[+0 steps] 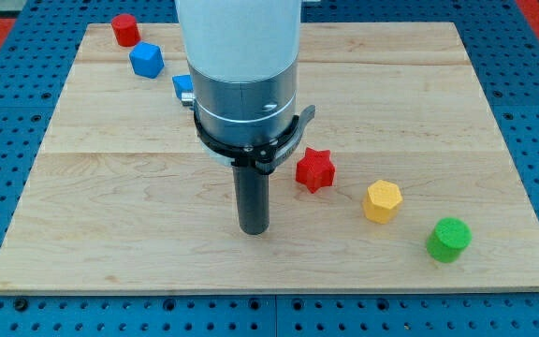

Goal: Separate the yellow heart from line of objects

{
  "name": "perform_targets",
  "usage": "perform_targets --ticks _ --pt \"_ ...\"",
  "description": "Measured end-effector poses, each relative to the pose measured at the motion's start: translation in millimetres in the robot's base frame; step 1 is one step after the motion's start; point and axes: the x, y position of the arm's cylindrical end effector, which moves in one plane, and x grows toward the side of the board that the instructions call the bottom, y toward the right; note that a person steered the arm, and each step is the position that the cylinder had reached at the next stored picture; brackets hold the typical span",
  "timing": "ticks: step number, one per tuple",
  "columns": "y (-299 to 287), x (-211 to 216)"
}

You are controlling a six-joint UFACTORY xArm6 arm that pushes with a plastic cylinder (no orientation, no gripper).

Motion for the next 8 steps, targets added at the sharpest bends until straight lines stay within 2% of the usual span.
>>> perform_targets --ticks 4,5,6,7,8 --pt "-16 -3" --pt "-21 -55" --pt "10 -93" --pt "46 -125" --pt "47 -150"
